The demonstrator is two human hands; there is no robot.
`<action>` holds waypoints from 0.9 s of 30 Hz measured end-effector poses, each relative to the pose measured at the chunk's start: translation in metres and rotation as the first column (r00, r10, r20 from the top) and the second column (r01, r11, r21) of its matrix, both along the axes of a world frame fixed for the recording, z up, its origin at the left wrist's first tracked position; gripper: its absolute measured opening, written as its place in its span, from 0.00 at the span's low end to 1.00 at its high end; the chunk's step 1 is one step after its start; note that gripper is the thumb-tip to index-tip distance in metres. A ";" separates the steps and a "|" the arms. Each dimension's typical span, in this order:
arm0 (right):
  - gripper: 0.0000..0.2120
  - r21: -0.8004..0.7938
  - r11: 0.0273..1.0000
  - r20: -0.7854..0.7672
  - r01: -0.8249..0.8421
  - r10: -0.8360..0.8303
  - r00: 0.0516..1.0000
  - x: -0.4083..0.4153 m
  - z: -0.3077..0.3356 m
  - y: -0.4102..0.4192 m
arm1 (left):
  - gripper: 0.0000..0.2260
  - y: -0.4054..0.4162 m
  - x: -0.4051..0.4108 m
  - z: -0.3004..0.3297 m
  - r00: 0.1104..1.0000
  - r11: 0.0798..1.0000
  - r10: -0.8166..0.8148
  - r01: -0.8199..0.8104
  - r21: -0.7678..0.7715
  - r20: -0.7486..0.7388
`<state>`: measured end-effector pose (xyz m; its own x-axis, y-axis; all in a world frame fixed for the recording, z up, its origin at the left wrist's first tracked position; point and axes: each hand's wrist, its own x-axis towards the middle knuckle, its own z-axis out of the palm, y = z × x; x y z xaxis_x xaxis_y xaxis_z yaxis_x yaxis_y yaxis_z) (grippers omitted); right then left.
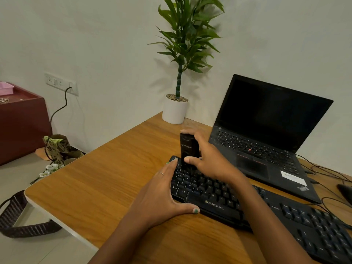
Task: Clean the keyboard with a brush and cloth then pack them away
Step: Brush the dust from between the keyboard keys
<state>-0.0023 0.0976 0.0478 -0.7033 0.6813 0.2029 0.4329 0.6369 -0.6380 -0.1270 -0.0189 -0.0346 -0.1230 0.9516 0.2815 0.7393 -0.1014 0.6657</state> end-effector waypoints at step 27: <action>0.31 0.064 0.997 -0.039 0.048 -0.046 0.998 -0.019 -0.006 0.010 | 0.57 0.000 0.000 0.000 1.000 1.000 0.007 -0.007 -0.015 -0.001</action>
